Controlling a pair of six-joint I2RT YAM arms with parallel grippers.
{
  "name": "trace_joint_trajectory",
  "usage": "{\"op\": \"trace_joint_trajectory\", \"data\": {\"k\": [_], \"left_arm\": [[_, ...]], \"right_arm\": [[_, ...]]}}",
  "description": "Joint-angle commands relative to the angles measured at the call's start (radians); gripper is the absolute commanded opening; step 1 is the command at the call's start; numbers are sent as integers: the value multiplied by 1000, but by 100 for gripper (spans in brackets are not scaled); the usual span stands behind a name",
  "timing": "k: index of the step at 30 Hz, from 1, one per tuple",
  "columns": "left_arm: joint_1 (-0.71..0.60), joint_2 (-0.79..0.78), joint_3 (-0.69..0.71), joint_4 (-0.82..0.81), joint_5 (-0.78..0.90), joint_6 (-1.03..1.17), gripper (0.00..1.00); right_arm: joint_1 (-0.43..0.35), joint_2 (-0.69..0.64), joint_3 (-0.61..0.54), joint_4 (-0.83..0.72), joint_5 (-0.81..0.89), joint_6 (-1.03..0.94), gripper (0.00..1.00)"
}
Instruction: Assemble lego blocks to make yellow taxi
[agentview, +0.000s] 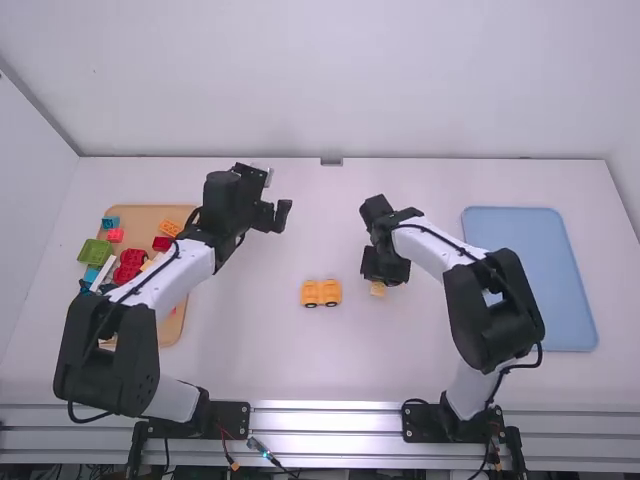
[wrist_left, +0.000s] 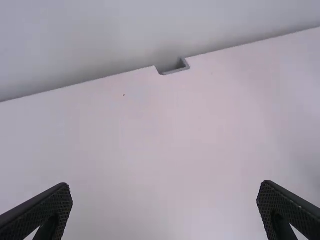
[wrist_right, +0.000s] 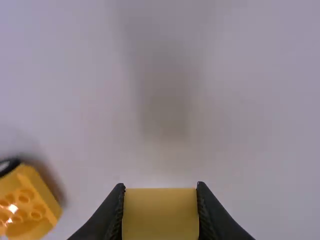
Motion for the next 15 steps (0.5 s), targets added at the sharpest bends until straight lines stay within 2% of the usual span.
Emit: {"op": "trace_joint_trajectory", "data": {"k": [1, 4, 7, 11, 15], "left_arm": [[-2, 1, -8, -8, -5, 32, 99], [-2, 1, -8, -11, -8, 32, 99], [-2, 1, -8, -11, -8, 33, 99], [-2, 1, -8, -15, -8, 33, 99], [-2, 1, -8, -19, -8, 33, 99]], "right_arm": [[-32, 3, -13, -24, -1, 393, 0], [-56, 3, -27, -62, -37, 674, 0], [-67, 3, -55, -43, -112, 835, 0], [-65, 3, -119, 52, -175, 1010, 0], [-65, 3, -179, 146, -180, 1105, 0]]}}
